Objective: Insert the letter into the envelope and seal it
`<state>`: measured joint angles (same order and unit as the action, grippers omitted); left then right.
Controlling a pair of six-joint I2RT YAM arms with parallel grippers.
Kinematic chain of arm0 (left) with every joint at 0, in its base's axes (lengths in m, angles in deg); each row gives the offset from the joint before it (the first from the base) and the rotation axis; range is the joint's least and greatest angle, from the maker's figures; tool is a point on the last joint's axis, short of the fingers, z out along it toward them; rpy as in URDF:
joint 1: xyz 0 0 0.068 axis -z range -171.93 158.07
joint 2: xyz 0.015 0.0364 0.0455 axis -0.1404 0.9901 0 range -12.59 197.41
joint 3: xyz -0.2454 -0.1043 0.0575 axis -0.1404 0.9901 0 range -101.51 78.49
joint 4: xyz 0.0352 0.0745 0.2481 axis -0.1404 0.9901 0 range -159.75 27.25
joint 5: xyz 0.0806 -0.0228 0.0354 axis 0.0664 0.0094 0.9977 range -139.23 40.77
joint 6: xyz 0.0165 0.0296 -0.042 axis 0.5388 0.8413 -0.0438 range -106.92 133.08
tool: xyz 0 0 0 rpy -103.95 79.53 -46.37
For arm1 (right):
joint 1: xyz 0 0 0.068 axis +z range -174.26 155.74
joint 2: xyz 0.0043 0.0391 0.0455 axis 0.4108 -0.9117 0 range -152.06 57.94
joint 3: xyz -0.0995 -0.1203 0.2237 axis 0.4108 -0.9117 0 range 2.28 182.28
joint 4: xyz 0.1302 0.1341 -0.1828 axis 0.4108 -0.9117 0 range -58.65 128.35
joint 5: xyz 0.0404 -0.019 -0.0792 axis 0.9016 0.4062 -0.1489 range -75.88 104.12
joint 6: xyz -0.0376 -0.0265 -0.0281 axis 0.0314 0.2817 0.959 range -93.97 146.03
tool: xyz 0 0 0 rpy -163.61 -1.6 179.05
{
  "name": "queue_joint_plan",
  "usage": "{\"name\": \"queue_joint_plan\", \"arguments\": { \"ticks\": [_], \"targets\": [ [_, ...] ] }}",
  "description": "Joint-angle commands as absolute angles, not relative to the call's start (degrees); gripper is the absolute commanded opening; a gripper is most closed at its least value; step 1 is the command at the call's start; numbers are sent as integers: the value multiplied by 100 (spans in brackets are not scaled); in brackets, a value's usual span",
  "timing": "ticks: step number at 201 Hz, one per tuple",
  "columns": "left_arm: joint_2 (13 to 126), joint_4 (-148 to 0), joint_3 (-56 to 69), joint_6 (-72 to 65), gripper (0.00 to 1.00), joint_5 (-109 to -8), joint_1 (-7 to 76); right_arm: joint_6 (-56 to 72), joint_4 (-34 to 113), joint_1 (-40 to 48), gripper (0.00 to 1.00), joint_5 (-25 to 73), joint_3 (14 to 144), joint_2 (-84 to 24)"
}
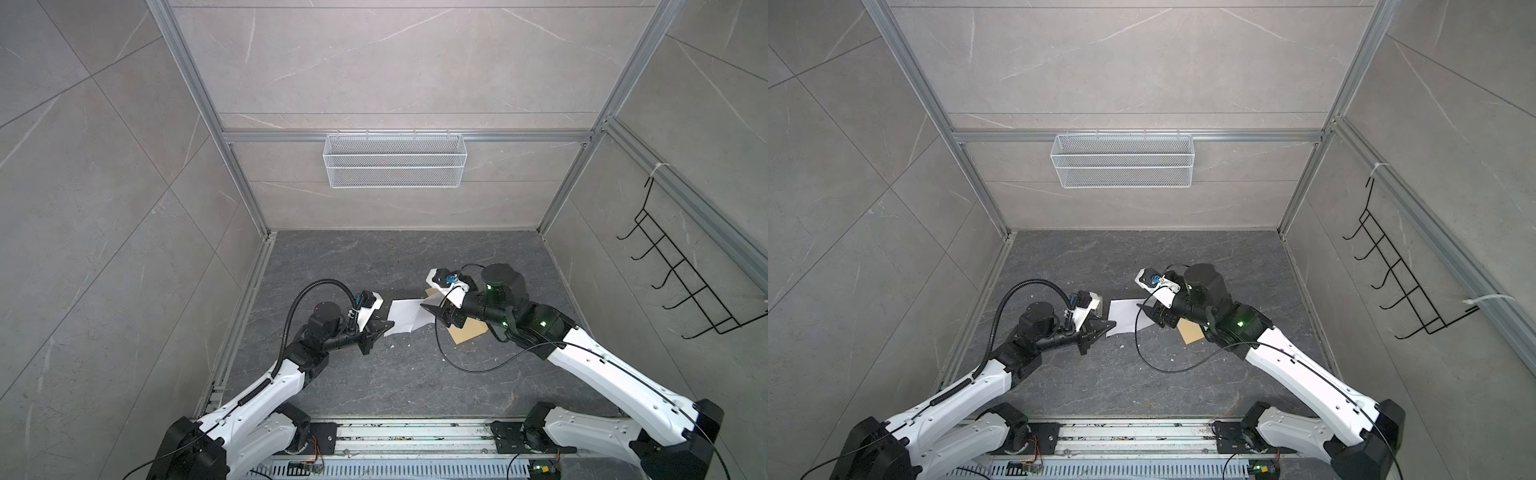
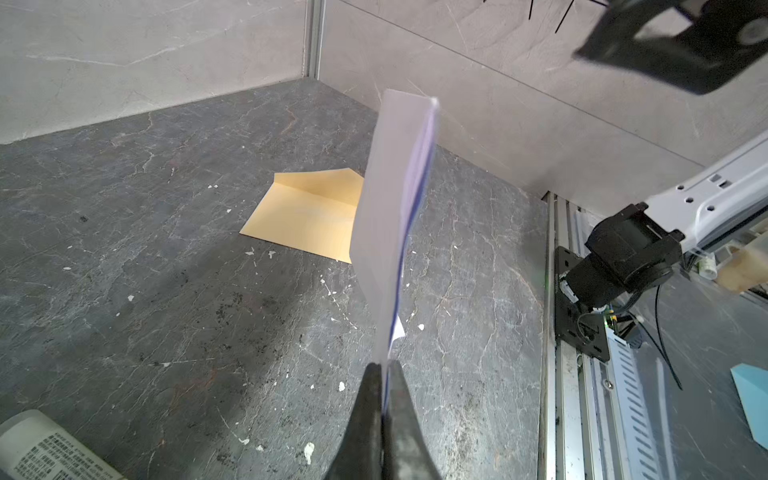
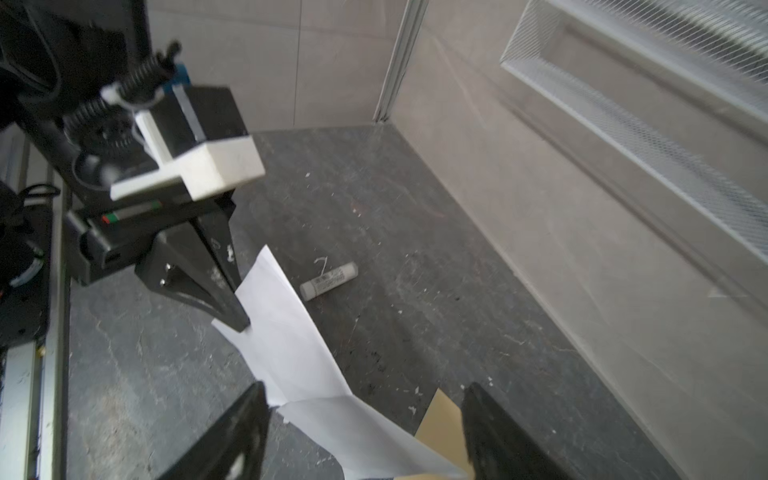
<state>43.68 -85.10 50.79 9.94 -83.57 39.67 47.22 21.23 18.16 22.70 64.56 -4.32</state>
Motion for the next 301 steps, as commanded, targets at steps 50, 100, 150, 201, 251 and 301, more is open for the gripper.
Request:
{"name": "queue_joint_plan", "arguments": {
  "ticks": [50,100,150,201,251,301],
  "targets": [
    [4199,-9848,5118,227,0,-8296,3998,2158,3265,1810,93,1975,5630,318],
    [4299,-10394,5113,-174,0,-8537,3998,1321,3683,1812,87,2334,5263,-48],
    [4477,-10693,5023,-383,0,-8890,4006,1162,3996,1810,82,2838,5333,-563],
    [4575,-10836,4982,-450,0,-9157,4059,1013,4490,1808,59,3511,5360,-935],
    [4585,-10669,4958,-364,0,-9079,4060,1102,4509,1815,26,3994,5383,-1031],
    [4615,-10335,4901,-221,5,-8883,4067,1420,4222,1810,6,4189,5435,-1023]
  ]
}}
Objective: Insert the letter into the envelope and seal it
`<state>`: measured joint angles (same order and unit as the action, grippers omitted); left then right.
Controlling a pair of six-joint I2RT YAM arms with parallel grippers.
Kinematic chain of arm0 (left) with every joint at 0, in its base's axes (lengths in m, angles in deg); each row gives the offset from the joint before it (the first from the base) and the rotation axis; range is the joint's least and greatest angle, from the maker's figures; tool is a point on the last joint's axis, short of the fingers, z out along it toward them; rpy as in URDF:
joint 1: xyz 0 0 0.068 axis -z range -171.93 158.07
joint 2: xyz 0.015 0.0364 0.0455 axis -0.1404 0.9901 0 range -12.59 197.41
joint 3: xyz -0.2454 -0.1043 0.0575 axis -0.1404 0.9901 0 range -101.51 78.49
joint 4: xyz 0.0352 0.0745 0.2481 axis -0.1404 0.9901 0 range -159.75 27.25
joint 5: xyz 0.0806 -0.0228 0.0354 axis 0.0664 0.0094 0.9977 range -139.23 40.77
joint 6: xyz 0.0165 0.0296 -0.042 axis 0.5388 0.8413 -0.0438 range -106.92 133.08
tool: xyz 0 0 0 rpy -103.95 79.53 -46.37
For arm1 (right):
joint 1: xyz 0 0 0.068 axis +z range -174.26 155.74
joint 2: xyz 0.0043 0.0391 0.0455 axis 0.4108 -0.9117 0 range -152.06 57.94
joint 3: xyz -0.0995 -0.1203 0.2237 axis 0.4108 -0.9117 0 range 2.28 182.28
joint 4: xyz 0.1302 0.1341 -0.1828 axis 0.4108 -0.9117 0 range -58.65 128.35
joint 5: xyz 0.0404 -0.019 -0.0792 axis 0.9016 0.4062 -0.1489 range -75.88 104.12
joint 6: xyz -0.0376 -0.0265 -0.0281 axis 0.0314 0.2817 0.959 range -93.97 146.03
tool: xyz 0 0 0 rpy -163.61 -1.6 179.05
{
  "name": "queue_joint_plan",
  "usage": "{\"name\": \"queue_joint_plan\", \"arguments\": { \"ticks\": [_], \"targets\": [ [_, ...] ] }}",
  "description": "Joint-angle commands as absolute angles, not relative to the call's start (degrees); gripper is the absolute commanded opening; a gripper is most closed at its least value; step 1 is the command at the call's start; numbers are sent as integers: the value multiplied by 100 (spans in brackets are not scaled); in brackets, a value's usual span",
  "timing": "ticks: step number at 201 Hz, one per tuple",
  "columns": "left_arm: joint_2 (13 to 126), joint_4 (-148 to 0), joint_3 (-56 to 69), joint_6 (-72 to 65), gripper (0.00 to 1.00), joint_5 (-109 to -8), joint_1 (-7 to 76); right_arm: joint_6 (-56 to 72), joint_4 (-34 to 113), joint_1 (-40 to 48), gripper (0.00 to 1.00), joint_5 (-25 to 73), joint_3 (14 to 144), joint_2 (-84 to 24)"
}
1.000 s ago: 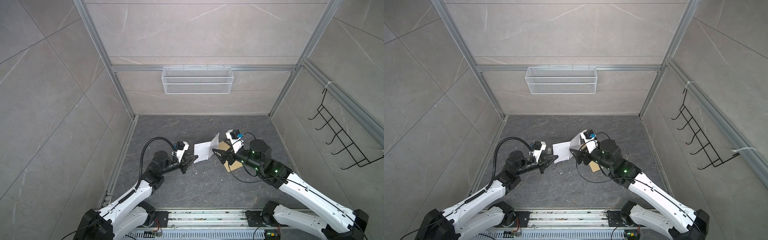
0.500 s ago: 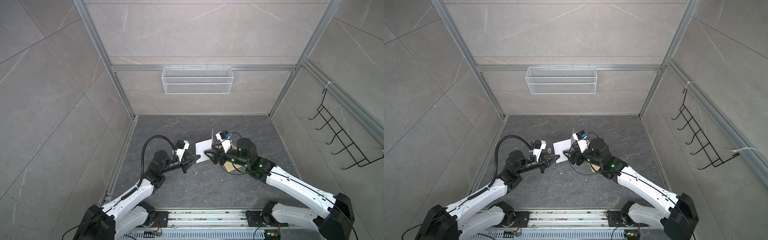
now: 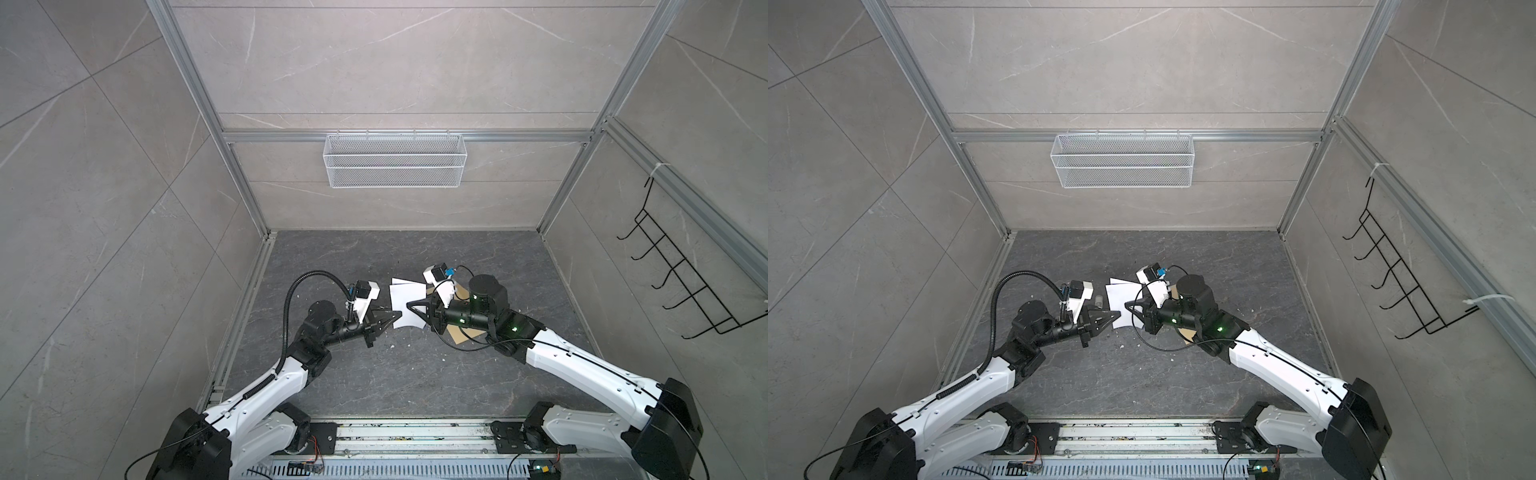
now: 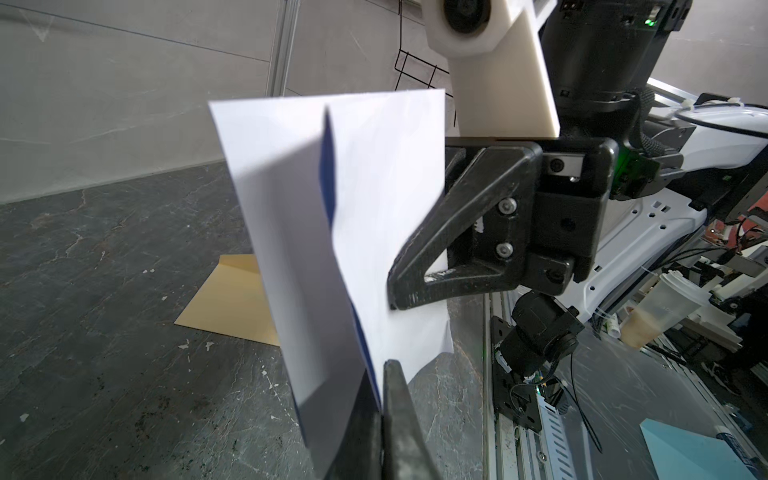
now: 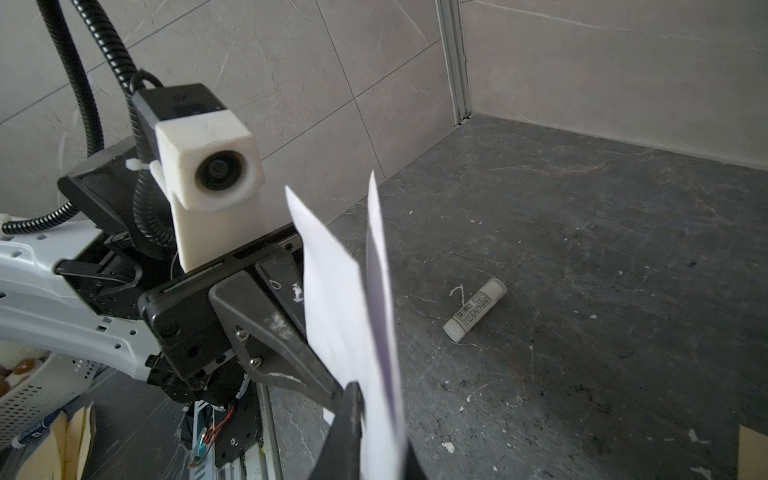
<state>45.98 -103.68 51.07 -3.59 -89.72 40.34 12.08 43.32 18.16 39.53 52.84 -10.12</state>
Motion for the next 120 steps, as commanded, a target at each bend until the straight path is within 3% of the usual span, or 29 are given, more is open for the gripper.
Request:
{"name": "queue_joint_plan", "arguments": {
  "ticks": [1,8,80,120],
  "targets": [
    [4618,-10334,4903,-225,6,-8880,4067,1423,4209,1806,5,4189,5437,-1025],
    [4614,-10319,4897,-221,13,-8849,4068,1465,4101,1810,0,4177,5490,-1028],
    [3894,-9343,4866,299,67,-8356,4066,2738,2361,1811,0,3889,5961,-953],
    [3266,-8586,4635,896,85,-8410,4068,3332,1478,1810,0,4180,6235,-1059]
  ]
}}
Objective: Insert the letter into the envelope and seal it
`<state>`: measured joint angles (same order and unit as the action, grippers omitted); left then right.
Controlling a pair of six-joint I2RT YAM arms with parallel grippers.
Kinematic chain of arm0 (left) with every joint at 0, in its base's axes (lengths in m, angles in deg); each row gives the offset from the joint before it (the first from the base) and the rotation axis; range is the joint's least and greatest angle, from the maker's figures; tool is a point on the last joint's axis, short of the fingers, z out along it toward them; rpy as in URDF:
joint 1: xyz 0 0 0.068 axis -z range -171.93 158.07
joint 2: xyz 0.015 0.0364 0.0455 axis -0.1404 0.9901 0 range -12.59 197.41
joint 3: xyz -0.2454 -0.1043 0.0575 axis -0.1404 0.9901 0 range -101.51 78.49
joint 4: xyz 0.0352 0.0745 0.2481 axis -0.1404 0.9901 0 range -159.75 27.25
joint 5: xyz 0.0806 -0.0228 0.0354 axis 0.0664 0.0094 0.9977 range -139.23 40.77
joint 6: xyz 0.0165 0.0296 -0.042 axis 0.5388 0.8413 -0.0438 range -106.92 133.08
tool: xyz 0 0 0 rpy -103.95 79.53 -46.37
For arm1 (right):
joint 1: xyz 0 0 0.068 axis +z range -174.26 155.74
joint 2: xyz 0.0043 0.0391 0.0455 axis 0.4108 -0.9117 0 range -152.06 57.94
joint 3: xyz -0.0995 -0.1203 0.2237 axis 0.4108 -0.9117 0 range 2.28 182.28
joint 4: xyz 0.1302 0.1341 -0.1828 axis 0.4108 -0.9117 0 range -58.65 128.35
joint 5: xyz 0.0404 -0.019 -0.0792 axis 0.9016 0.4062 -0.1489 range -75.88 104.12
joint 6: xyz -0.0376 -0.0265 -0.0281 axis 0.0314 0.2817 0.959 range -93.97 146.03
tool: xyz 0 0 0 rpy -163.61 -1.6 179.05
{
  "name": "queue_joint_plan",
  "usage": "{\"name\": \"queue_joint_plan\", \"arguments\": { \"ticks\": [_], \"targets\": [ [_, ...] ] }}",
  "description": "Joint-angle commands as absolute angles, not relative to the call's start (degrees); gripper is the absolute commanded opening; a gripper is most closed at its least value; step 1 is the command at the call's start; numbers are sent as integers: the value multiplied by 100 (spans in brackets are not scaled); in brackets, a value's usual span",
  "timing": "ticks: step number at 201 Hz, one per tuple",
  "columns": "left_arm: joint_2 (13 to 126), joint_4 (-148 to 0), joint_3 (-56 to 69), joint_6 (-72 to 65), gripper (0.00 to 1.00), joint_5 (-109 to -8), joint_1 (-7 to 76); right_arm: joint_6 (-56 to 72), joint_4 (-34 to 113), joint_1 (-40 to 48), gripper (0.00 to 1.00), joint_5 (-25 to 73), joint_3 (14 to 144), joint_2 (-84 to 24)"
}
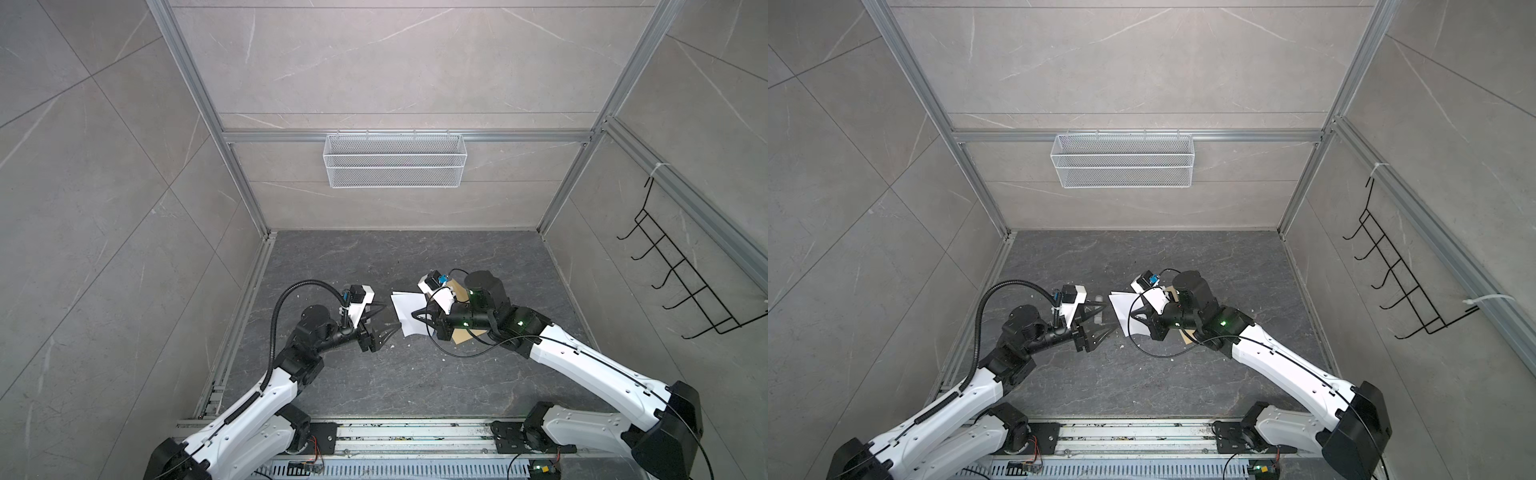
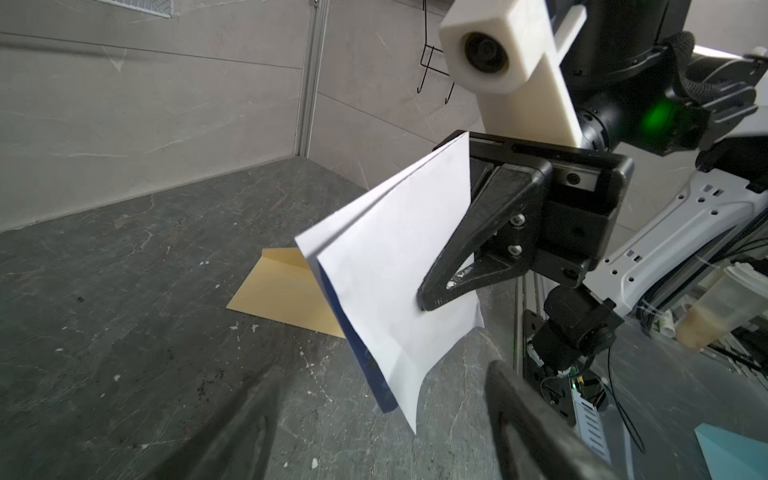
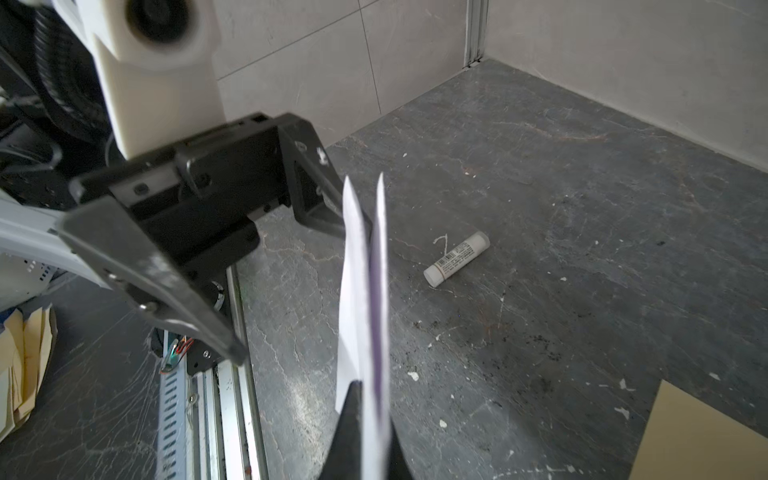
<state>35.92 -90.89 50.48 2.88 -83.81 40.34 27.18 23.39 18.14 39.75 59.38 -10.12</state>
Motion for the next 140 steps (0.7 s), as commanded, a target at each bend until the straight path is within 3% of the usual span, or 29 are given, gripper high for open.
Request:
{"name": "queue_joint_plan", "arguments": {
  "ticks": [1,27,78,140],
  "targets": [
    [3258,-8558,4625,909,86,-8424,4068,3337,1457,1810,0,4189,6242,-1061],
    [3231,-8020,4288,1327,95,-9000,4067,3569,1163,1812,0,4566,6364,-1202],
    [3828,-7305,3667,1842,95,-9551,4065,3753,773,1832,0,5089,6540,-1468],
    [4855,-6908,3047,2133,75,-10282,4064,3819,654,1874,0,5338,6591,-1608]
  ]
}}
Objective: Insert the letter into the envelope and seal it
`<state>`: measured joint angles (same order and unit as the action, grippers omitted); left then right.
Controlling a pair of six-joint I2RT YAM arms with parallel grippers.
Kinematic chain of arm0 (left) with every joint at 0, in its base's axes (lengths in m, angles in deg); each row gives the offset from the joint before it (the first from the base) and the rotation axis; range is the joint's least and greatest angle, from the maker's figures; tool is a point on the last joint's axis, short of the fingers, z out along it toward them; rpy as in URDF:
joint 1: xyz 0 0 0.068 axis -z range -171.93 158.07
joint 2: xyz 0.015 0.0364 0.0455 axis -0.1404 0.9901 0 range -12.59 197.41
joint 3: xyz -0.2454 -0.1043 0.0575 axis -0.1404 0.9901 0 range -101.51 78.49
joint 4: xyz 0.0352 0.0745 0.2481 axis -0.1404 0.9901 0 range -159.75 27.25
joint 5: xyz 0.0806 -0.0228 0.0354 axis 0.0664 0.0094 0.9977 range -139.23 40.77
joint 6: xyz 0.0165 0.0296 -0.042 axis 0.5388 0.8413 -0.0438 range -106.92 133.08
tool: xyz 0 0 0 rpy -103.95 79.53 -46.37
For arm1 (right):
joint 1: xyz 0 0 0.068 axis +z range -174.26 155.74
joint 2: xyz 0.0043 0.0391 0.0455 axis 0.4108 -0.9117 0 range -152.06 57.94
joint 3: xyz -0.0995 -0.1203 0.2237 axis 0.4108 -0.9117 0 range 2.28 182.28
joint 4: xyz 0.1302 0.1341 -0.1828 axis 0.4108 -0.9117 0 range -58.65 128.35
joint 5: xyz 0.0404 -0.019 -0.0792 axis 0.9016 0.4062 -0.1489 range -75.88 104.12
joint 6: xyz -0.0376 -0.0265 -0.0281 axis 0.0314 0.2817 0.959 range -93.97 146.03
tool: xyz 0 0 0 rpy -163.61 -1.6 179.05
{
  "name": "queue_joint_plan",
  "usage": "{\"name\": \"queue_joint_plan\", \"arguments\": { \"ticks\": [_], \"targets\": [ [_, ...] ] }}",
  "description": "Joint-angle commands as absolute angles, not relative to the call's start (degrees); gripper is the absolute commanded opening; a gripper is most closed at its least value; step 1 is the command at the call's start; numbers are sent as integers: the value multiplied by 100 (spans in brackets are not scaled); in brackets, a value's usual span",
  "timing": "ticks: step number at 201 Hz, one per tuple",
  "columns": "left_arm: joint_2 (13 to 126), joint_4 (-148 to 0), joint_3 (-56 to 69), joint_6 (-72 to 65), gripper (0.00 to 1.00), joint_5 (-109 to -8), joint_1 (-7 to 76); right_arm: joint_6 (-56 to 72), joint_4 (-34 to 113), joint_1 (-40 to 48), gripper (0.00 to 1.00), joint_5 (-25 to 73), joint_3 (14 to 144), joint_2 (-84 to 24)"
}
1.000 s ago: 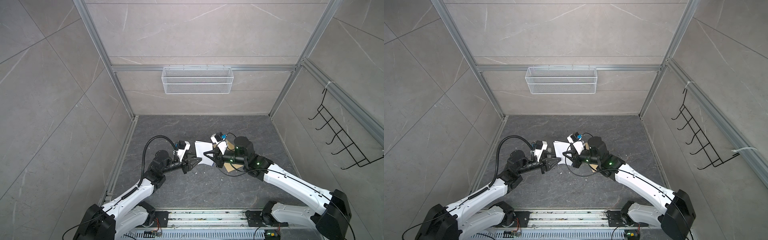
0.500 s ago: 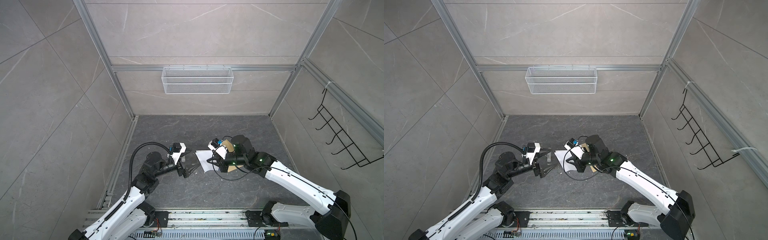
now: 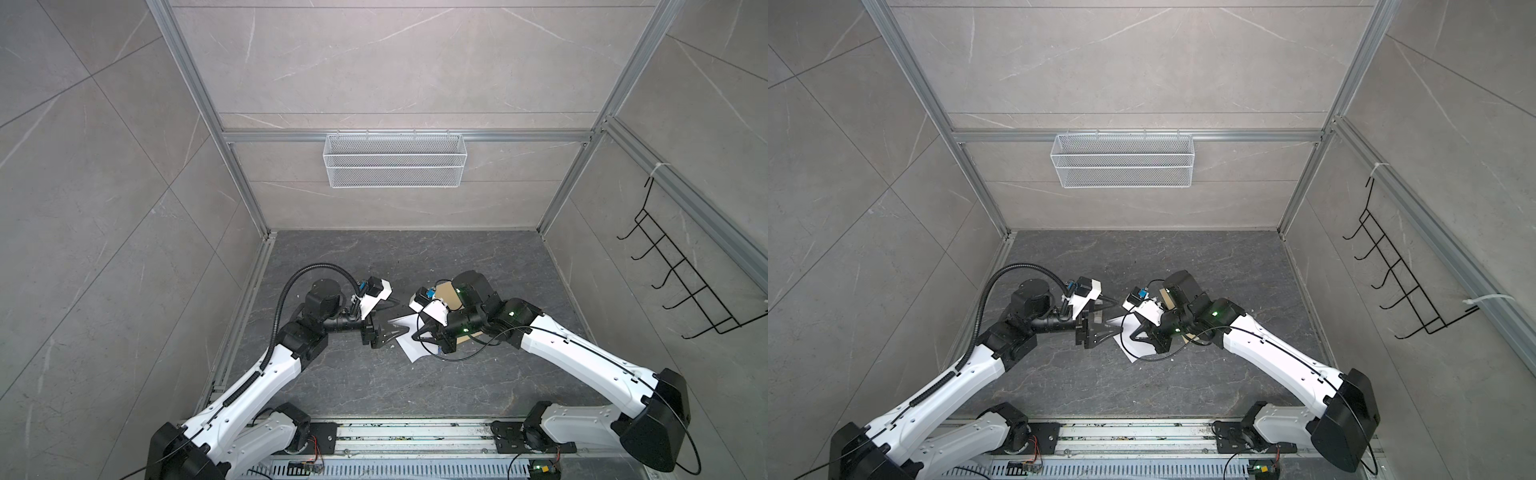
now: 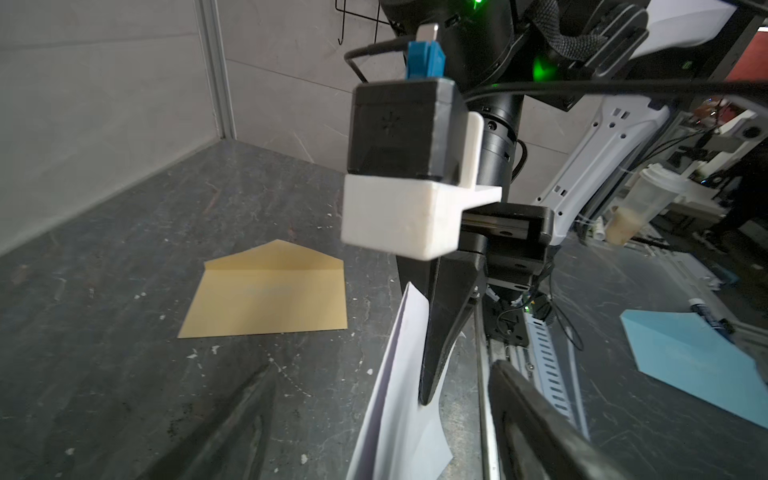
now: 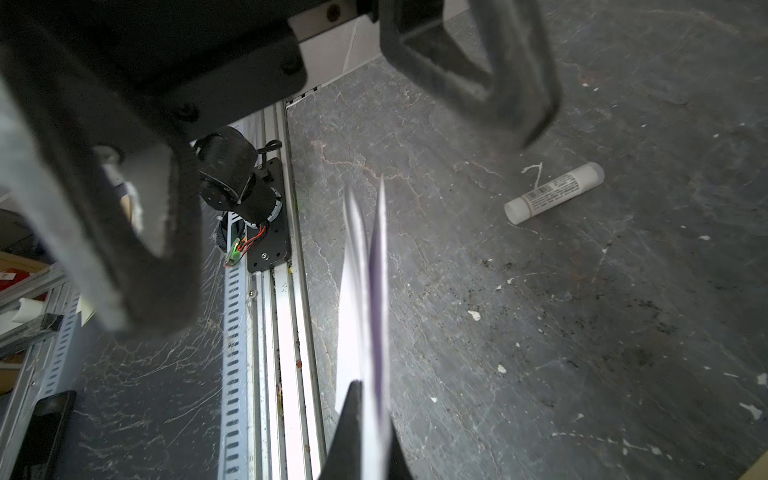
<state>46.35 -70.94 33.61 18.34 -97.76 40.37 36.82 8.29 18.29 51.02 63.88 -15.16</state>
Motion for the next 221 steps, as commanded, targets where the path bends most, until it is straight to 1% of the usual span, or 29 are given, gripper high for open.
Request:
{"name": "queue_joint_plan", "arguments": {
  "ticks": [1,13,23,42,58,69,74,96,111,120,124,136,143,149,166,174,184,187,191,192,193,194,195,198,203,221],
  "targets": [
    [4870,-6906,3044,2134,75,-10287,4066,3822,654,1873,0,5343,6591,-1616],
    [5007,-6922,2994,2142,71,-10377,4061,3834,636,1887,0,5376,6608,-1646],
    [5104,-6936,2956,2132,63,-10459,4063,3834,635,1886,0,5394,6613,-1659],
    [5238,-6982,2918,2058,53,-10639,4068,3828,645,1887,0,5384,6594,-1668],
    [5325,-7052,2936,1996,36,-10761,4067,3828,653,1889,0,5332,6604,-1675],
    [5375,-7063,2936,1953,22,-10796,4067,3825,669,1889,0,5272,6608,-1685],
    [5400,-7068,2936,1929,17,-10814,4068,3831,675,1885,0,5241,6610,-1691],
    [5463,-7139,3003,1838,8,-10905,4068,3742,818,1887,0,4967,6591,-1695],
    [5465,-7255,3066,1747,0,-10875,4066,3647,1004,1888,4,4663,6516,-1661],
    [5447,-7366,3122,1662,0,-10794,4068,3578,1115,1889,6,4489,6479,-1622],
    [5431,-7429,3152,1609,0,-10733,4063,3542,1183,1888,9,4401,6454,-1594],
    [5373,-7701,3272,1368,0,-10425,4068,3411,1391,1890,15,4112,6386,-1517],
    [5331,-7950,3352,1170,0,-10198,4068,3328,1562,1887,22,3870,6319,-1449],
    [5302,-8175,3432,971,0,-9997,4062,3214,1760,1885,30,3587,6227,-1352],
    [5175,-8674,3605,360,0,-9177,4065,2903,2374,1884,43,2879,5908,-1020],
    [5098,-8890,3678,106,0,-8841,4067,2679,2817,1877,48,2576,5681,-781],
    [4999,-9196,3799,-278,0,-8383,4066,2416,3281,1877,52,2370,5443,-550],
    [4965,-9296,3834,-405,0,-8259,4068,2320,3438,1878,56,2319,5358,-483],
    [4930,-9447,3885,-552,0,-8112,4064,2183,3630,1881,67,2262,5259,-389],
    [4921,-9494,3903,-580,0,-8073,4066,2109,3675,1881,67,2250,5235,-369],
    [4903,-9526,3916,-612,0,-8040,4067,2075,3720,1877,70,2240,5201,-355],
    [4894,-9565,3927,-645,0,-8006,4067,2075,3760,1874,76,2230,5180,-335],
    [4889,-9597,3941,-645,0,-8006,4067,1986,3819,1878,76,2217,5156,-316],
    [4860,-9716,3976,-738,0,-7882,4062,1871,3946,1875,83,2198,5084,-272],
    [4821,-9924,4054,-917,0,-7706,4068,1723,4149,1875,90,2179,4990,-210],
    [4749,-10716,4298,-1569,0,-7260,4066,1081,4614,1868,94,2171,4798,-137]
  ]
}}
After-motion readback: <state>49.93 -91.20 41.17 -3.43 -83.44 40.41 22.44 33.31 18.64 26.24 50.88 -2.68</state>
